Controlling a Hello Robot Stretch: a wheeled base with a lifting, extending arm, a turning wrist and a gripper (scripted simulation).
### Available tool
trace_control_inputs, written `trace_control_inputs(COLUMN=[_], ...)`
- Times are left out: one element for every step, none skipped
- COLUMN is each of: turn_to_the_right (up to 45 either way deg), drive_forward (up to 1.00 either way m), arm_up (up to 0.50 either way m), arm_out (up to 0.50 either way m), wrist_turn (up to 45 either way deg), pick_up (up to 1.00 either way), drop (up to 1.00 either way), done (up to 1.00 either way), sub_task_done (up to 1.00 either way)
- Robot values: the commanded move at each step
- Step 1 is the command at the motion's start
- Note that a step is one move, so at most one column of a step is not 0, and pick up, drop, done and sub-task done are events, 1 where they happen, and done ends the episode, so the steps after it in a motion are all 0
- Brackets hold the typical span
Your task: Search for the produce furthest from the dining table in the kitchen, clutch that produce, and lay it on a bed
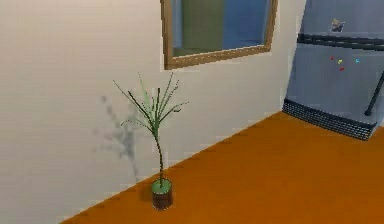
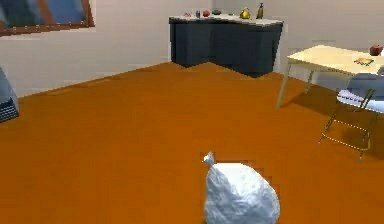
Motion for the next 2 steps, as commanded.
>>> trace_control_inputs(turn_to_the_right=[45.0,3.0], drive_forward=[0.00,0.00], arm_up=[0.00,0.00], arm_out=[0.00,0.00], wrist_turn=[0.0,0.0], pick_up=[0.00,0.00], drop=[0.00,0.00], done=[0.00,0.00], sub_task_done=[0.00,0.00])
